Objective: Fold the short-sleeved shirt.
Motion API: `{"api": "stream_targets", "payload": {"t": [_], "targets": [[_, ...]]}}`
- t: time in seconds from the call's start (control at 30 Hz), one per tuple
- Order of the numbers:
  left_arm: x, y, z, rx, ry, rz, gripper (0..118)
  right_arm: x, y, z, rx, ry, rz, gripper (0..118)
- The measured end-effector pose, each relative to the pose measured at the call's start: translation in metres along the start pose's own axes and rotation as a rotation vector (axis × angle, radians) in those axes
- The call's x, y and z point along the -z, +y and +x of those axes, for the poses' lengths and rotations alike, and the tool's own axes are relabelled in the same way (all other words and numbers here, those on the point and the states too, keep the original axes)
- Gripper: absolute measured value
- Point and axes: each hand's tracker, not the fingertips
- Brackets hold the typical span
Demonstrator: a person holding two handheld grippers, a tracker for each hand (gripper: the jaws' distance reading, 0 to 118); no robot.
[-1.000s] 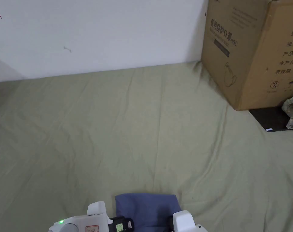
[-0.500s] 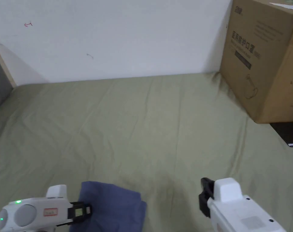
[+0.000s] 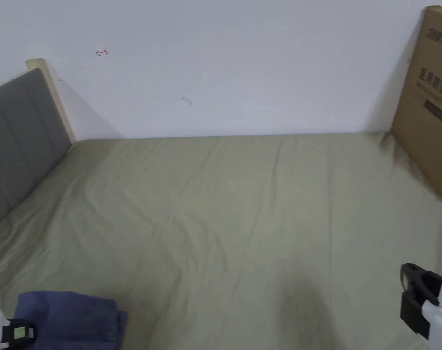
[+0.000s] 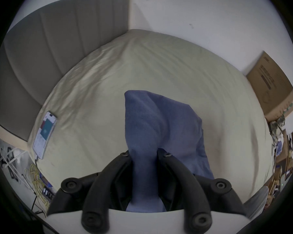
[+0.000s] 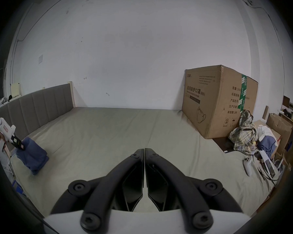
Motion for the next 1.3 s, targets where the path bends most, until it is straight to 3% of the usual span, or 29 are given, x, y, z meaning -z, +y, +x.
{"api": "stream_targets", "payload": {"t": [0.1,0.37,0.47,0.6,0.63,0.83,1.07,1.13,1.17,1.3], "targets": [[0.013,0.004,-0.019,-0.026,0.007,-0.027,22,0.011,-0.002,-0.001,-0.017,-0.06,-0.043,1],[0.031,-0.008,0.004,-0.024,0.071,-0.079,25,0.018,-0.003,-0.008,-0.011,-0.076,-0.09,1],[0.025,-0.011,0.014,-0.022,0.098,-0.085,47,0.012,-0.002,-0.004,-0.002,-0.08,-0.093,1],[0.0,-0.012,0.031,-0.023,0.11,-0.015,107,0.0,0.006,0.005,0.01,-0.085,-0.071,1],[-0.01,-0.012,0.037,-0.022,0.107,0.03,109,-0.004,0.008,0.007,0.008,-0.086,-0.063,1],[-0.081,-0.01,0.087,0.035,0.133,0.28,109,-0.031,0.026,0.029,0.012,-0.092,-0.007,1],[-0.177,-0.028,0.172,0.126,0.048,0.63,109,-0.071,0.055,0.048,0.004,-0.098,0.099,1],[-0.2,-0.038,0.201,0.162,0.036,0.727,109,-0.083,0.064,0.051,-0.041,-0.117,0.136,1],[-0.21,-0.043,0.215,0.174,0.027,0.771,109,-0.089,0.069,0.049,0.015,-0.045,0.154,1],[-0.238,-0.067,0.272,0.219,0.001,0.938,109,-0.105,0.076,0.058,0.003,-0.046,0.169,1]]}}
